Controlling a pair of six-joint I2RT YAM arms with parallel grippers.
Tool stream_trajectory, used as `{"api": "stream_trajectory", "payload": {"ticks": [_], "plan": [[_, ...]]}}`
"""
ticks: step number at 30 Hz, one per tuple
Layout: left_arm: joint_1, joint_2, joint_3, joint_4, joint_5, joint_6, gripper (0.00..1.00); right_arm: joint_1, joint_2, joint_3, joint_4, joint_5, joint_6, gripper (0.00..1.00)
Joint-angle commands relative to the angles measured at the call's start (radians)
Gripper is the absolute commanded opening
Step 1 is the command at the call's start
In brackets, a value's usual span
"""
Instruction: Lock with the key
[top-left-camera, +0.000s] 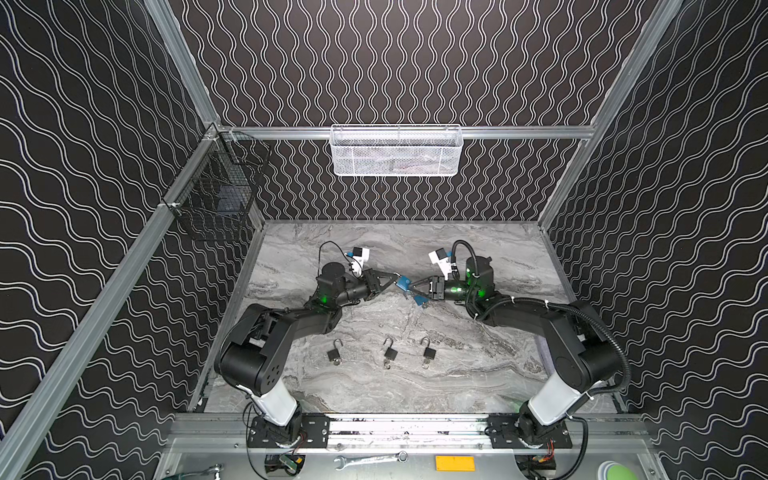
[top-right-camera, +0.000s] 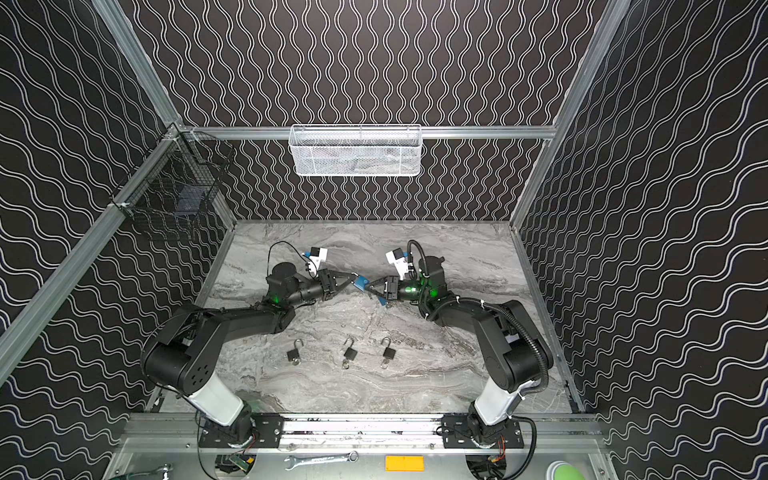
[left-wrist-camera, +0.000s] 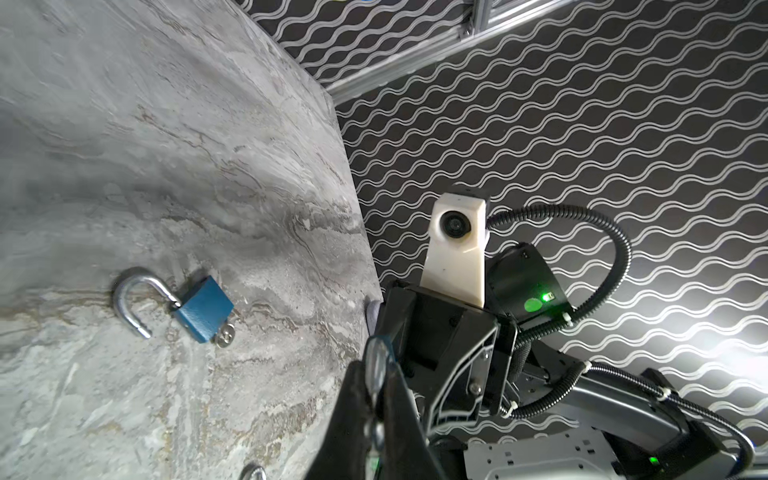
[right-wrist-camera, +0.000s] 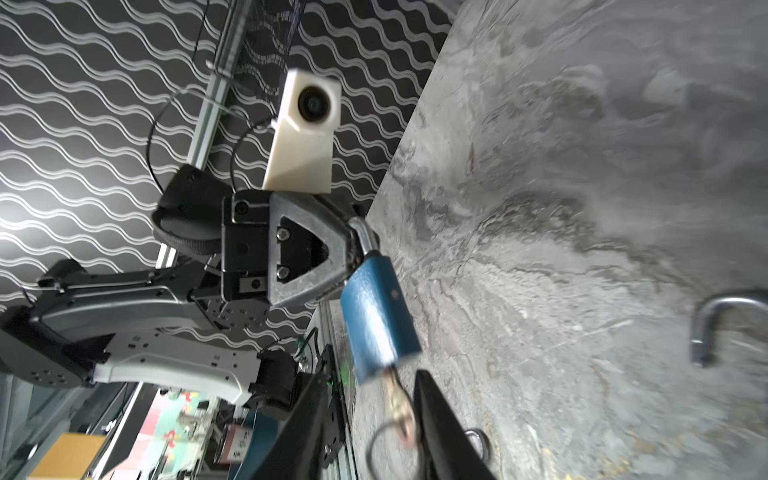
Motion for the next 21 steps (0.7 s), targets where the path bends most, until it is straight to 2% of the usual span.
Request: {"api": "stream_trajectory", "payload": {"ticks": [1, 8, 21], "plan": [[0.000, -0.002, 0.006, 0.051, -0.004, -0.011, 0.00, 0.003, -0.002, -0.009, 0.088, -0.016, 0.033, 0.32], [0.000, -0.010, 0.011, 0.032, 0.002, 0.004, 0.00, 0.002, 0.010, 0.001, 0.093, -0.022, 0.034, 0.29], [-0.006, 0.002, 0.012, 0.051, 0.001, -0.012, 0.00, 0.003, 0.023, 0.006, 0.124, -0.021, 0.051, 0.08]]}}
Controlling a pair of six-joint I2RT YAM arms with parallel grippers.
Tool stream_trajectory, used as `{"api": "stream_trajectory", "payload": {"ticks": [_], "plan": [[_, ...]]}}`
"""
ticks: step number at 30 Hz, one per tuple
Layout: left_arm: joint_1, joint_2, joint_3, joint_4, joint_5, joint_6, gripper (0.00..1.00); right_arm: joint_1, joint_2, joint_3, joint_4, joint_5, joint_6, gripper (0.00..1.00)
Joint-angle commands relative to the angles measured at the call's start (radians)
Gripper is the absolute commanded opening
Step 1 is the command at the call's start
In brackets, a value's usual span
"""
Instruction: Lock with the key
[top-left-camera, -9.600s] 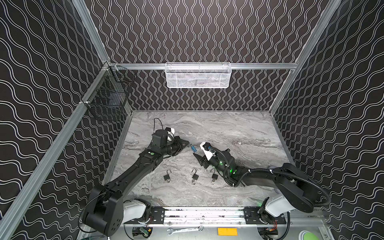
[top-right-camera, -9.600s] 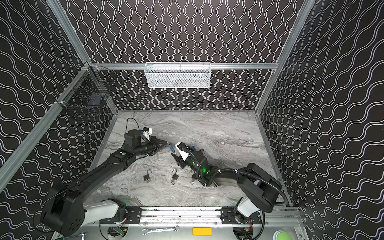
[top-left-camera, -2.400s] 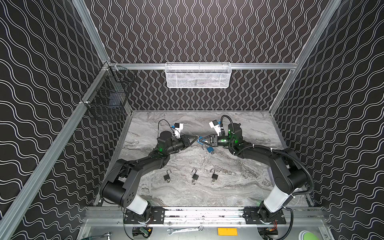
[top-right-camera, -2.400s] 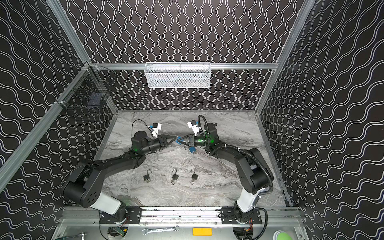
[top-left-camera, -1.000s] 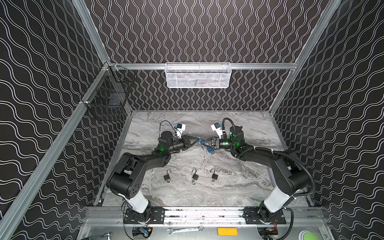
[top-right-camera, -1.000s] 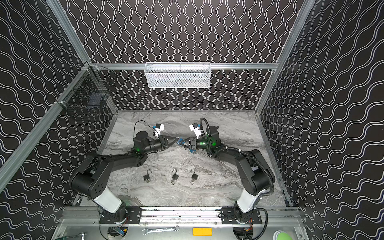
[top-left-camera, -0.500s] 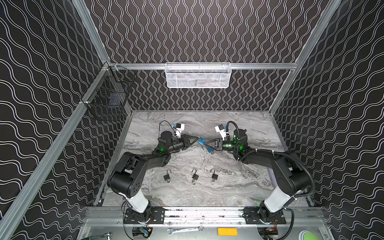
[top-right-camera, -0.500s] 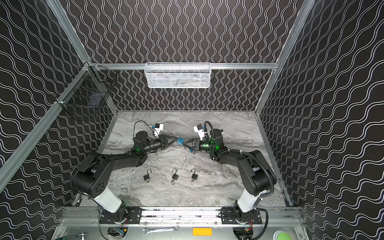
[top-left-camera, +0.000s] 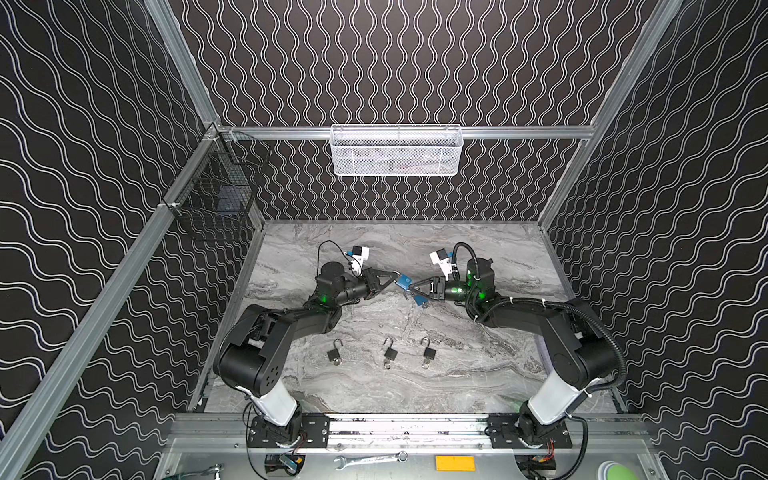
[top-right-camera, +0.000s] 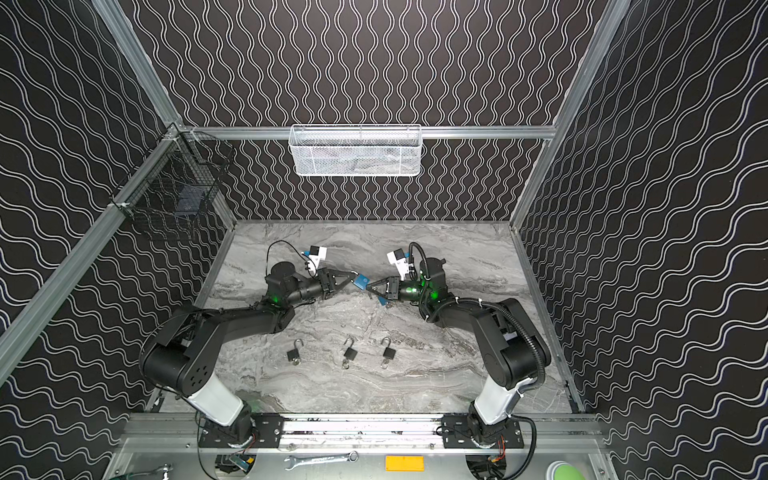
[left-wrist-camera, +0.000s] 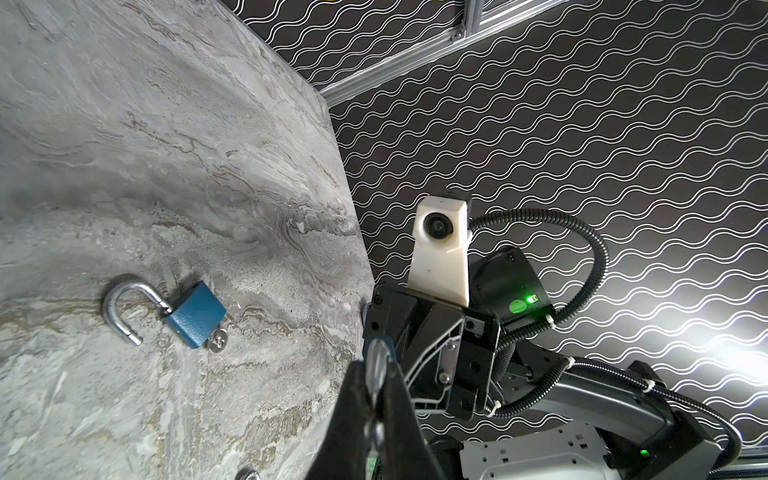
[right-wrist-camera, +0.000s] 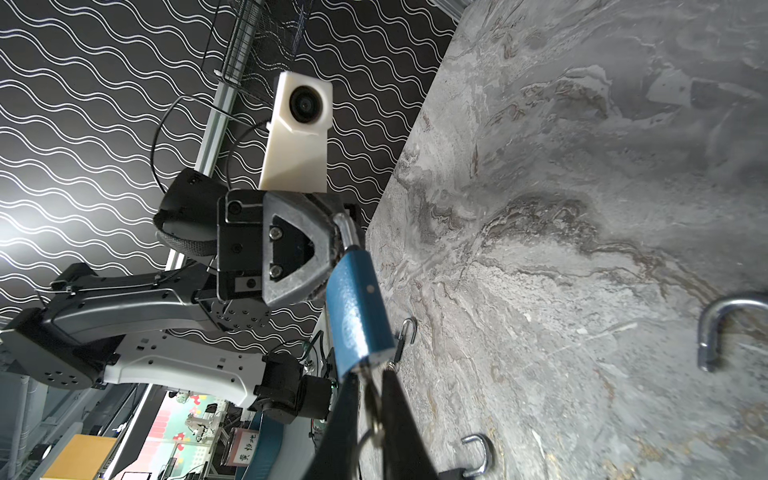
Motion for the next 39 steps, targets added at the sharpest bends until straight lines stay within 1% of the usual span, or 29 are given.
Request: {"api": "stream_trajectory", "payload": {"ticks": [1, 4, 9, 13, 18, 21, 26, 31, 34, 39], "plan": [[-0.002, 0.007, 0.010, 0.035, -0.005, -0.008, 0.00, 0.001, 0.002, 0.015, 0.062, -0.006, 0.003, 0.06], [-0.002, 0.010, 0.009, 0.038, -0.011, -0.010, 0.00, 0.001, 0.000, 0.015, 0.042, 0.008, -0.008, 0.01], [0.001, 0.028, 0.021, 0.070, -0.019, -0.029, 0.00, 0.000, -0.012, 0.002, 0.017, 0.035, -0.032, 0.00], [0.009, 0.062, 0.014, 0.188, -0.023, -0.086, 0.00, 0.000, -0.016, -0.003, -0.007, 0.049, -0.049, 0.00], [0.060, 0.120, 0.004, 0.335, 0.002, -0.184, 0.00, -0.001, -0.023, -0.021, -0.003, 0.051, -0.056, 0.00], [0.069, 0.152, 0.007, 0.390, 0.019, -0.220, 0.00, -0.003, -0.015, -0.023, -0.022, 0.054, -0.070, 0.00], [0.069, 0.154, -0.006, 0.380, 0.023, -0.208, 0.00, -0.006, -0.007, -0.034, -0.014, 0.049, -0.070, 0.00], [0.078, 0.092, -0.003, 0.231, 0.025, -0.109, 0.00, -0.020, -0.025, -0.048, -0.059, 0.063, -0.097, 0.00], [0.098, 0.089, 0.004, 0.206, 0.045, -0.096, 0.00, -0.042, -0.038, -0.068, -0.058, 0.055, -0.100, 0.00], [0.164, 0.098, -0.004, 0.214, 0.084, -0.102, 0.00, -0.071, -0.057, -0.092, -0.048, 0.028, -0.108, 0.00]]}}
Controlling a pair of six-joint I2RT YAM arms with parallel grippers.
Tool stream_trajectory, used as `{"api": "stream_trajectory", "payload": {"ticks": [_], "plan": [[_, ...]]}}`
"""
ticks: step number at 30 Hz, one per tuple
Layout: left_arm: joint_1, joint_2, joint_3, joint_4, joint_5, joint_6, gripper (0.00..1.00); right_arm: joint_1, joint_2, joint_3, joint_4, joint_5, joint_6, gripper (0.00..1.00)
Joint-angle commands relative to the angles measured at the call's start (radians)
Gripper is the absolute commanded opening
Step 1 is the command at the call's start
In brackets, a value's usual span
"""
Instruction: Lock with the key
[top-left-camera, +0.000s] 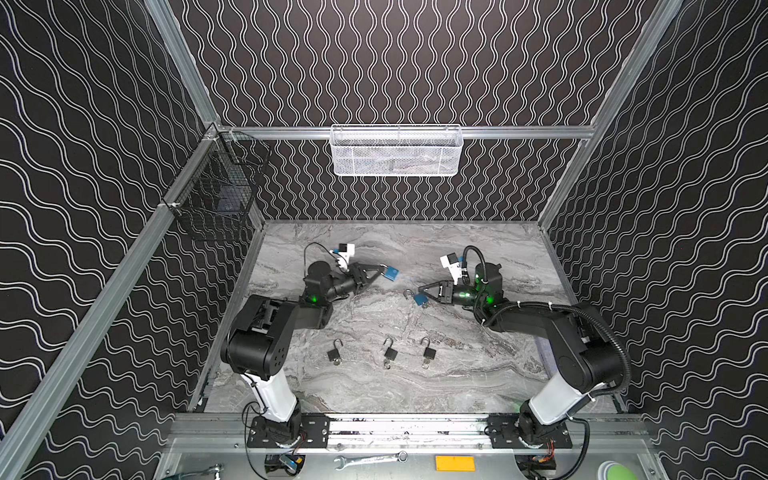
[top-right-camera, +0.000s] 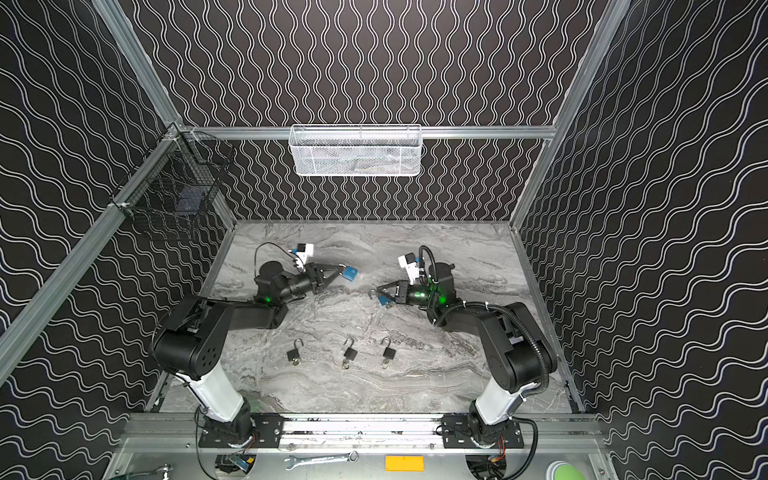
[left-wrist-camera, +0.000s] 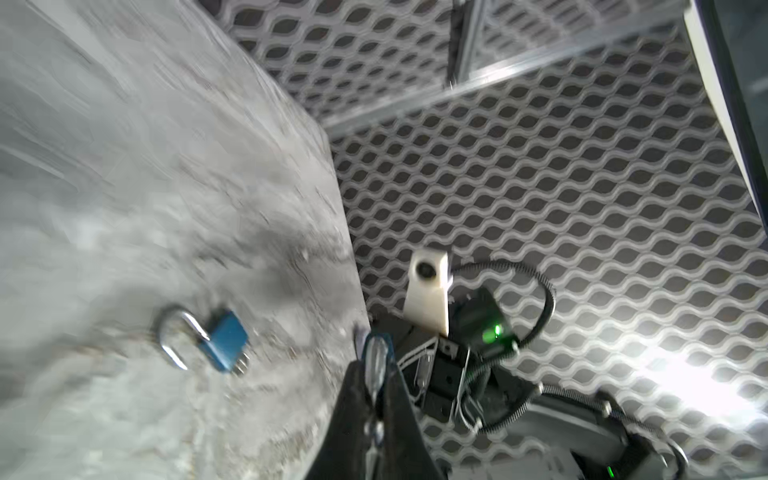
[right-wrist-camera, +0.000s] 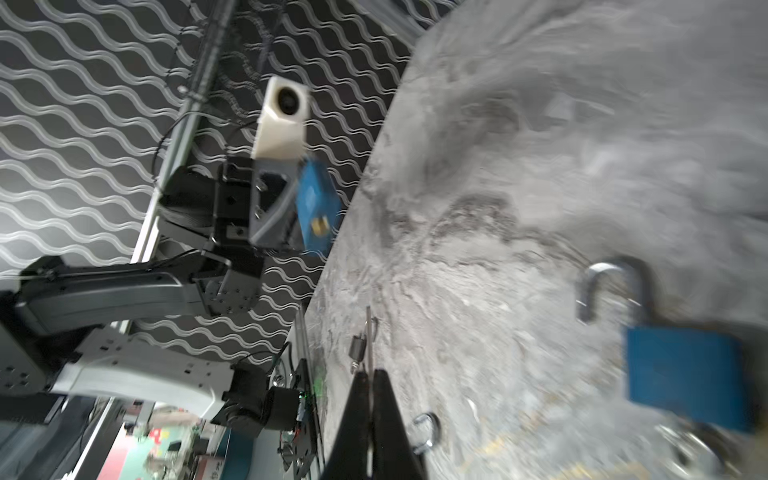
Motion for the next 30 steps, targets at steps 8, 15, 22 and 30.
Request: {"api": "stream_trajectory", "payload": {"ticks": [8, 15, 22, 30], "plan": [[0.150, -0.036, 0.041, -0.269, 0.095, 0.142, 0.00, -0.017, -0.027, 0.013, -0.051, -0.032, -0.056, 0.00], [0.247, -0.063, 0.277, -1.161, 0.020, 0.615, 0.00, -0.023, -0.007, 0.105, -0.271, 0.035, -0.203, 0.00], [0.347, -0.040, 0.510, -1.523, -0.035, 0.842, 0.00, -0.022, 0.057, 0.212, -0.423, 0.081, -0.301, 0.00], [0.384, 0.095, 0.750, -1.803, -0.088, 1.040, 0.00, -0.013, 0.176, 0.303, -0.343, 0.047, -0.205, 0.00]]}}
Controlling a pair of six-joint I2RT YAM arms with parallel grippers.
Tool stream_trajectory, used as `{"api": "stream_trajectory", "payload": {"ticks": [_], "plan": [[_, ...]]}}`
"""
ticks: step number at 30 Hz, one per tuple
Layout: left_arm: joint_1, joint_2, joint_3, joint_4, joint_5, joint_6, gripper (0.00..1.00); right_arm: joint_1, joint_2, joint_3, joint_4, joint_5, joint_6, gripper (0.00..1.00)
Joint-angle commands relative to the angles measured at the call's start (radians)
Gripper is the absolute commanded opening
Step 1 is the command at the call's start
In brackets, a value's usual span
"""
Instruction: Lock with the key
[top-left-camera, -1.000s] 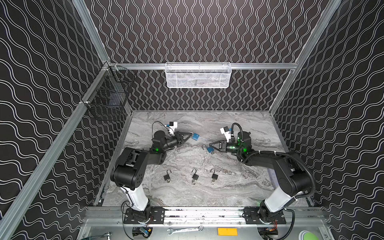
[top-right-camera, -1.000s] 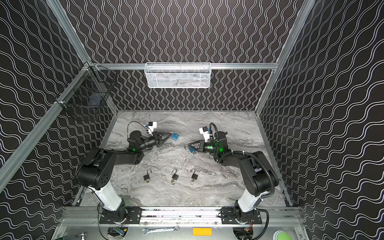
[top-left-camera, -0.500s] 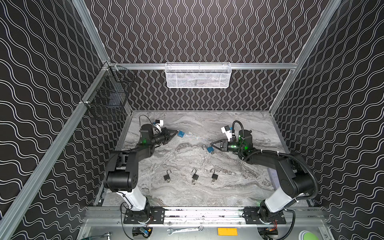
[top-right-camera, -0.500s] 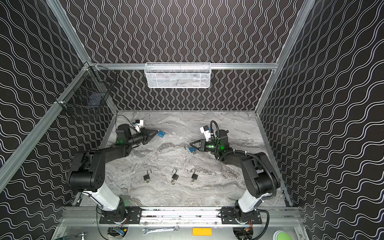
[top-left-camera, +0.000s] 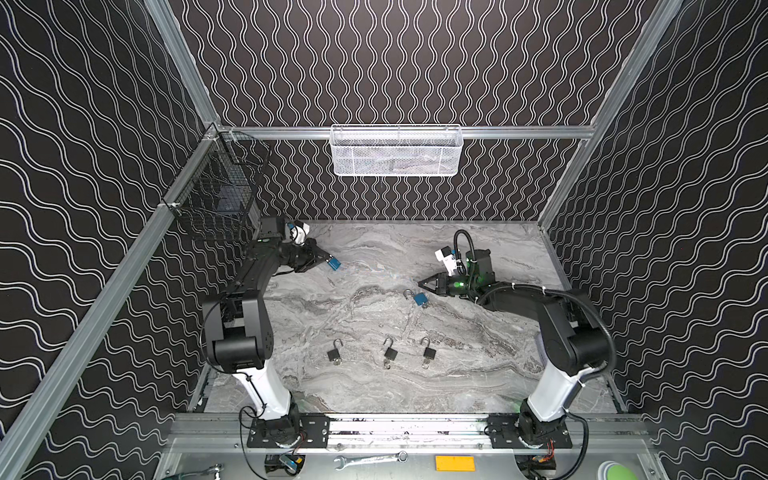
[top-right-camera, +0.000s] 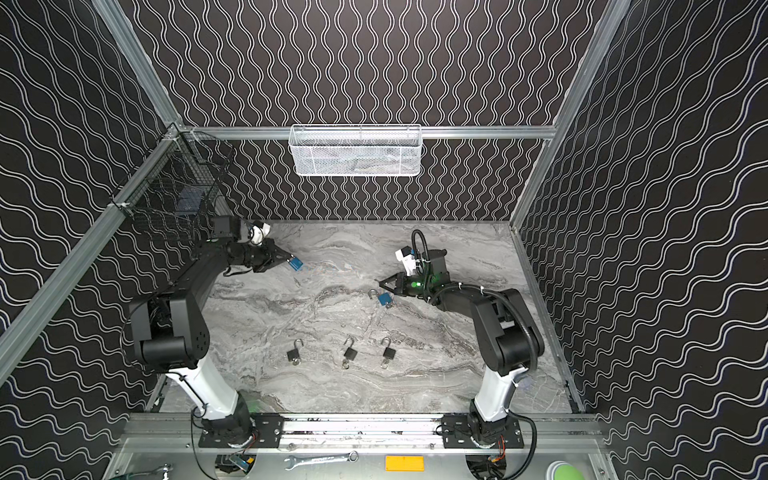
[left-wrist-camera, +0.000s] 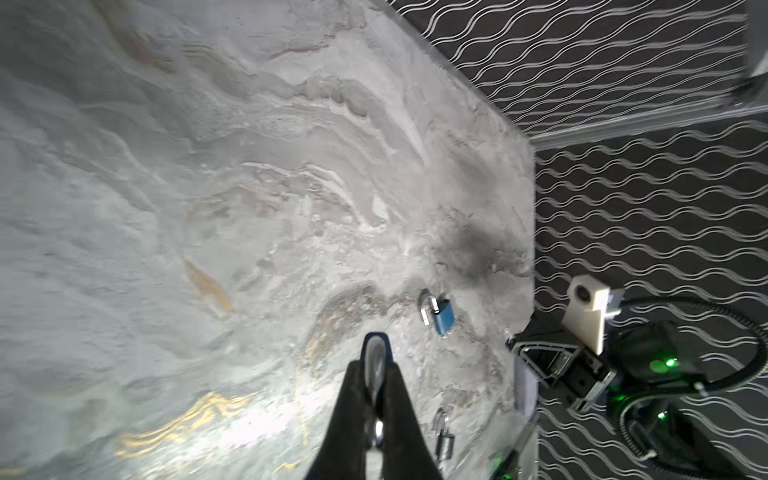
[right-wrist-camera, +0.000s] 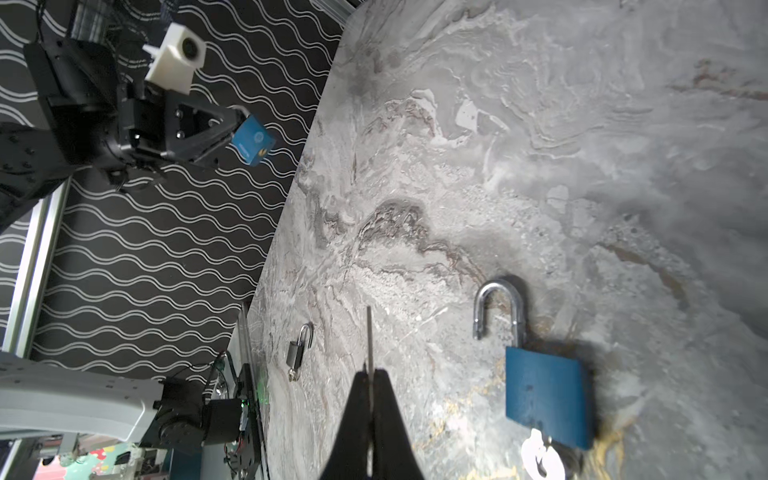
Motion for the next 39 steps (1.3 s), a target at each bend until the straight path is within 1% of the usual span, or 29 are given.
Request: {"api": "stream_trajectory", "payload": {"ticks": [1, 4, 7, 10, 12, 16, 17, 19, 22, 25, 28, 29, 31, 36, 39], "plan": [[0.016, 0.047, 0.019, -0.117, -0.002, 0.107, 0.00, 0.009, 0.028, 0.065, 0.035, -0.012, 0.037, 0.00], [0.023, 0.109, 0.079, -0.229, -0.048, 0.218, 0.00, 0.022, 0.028, 0.092, 0.042, 0.008, 0.066, 0.00], [0.050, 0.157, 0.116, -0.230, -0.028, 0.226, 0.00, 0.031, 0.050, 0.097, 0.132, -0.013, 0.137, 0.00], [0.050, 0.201, 0.150, -0.256, -0.064, 0.259, 0.00, 0.049, 0.085, 0.134, 0.136, -0.004, 0.153, 0.00], [0.049, 0.222, 0.149, -0.249, -0.075, 0.260, 0.00, 0.070, 0.101, 0.146, 0.156, 0.011, 0.166, 0.00], [0.029, 0.242, 0.147, -0.229, -0.092, 0.253, 0.00, 0.107, 0.137, 0.200, 0.132, 0.030, 0.158, 0.00], [0.021, 0.244, 0.148, -0.228, -0.095, 0.255, 0.00, 0.140, 0.148, 0.212, 0.127, 0.035, 0.155, 0.00], [0.015, 0.259, 0.155, -0.231, -0.113, 0.253, 0.00, 0.162, 0.172, 0.240, 0.112, 0.044, 0.140, 0.00], [0.014, 0.298, 0.177, -0.240, -0.113, 0.252, 0.00, 0.184, 0.214, 0.284, 0.087, 0.068, 0.129, 0.00], [0.009, 0.336, 0.213, -0.270, -0.157, 0.257, 0.00, 0.196, 0.251, 0.319, 0.091, 0.096, 0.132, 0.00], [0.007, 0.358, 0.245, -0.299, -0.169, 0.262, 0.00, 0.206, 0.284, 0.364, 0.067, 0.133, 0.127, 0.00], [0.007, 0.363, 0.254, -0.301, -0.171, 0.265, 0.01, 0.210, 0.290, 0.377, 0.059, 0.143, 0.121, 0.00], [0.007, 0.375, 0.275, -0.312, -0.181, 0.267, 0.07, 0.223, 0.309, 0.401, 0.058, 0.174, 0.123, 0.00], [0.006, 0.427, 0.333, -0.353, -0.239, 0.263, 0.19, 0.258, 0.382, 0.494, 0.037, 0.225, 0.137, 0.00], [0.004, 0.446, 0.354, -0.355, -0.251, 0.252, 0.23, 0.279, 0.427, 0.540, 0.033, 0.258, 0.162, 0.00]]}}
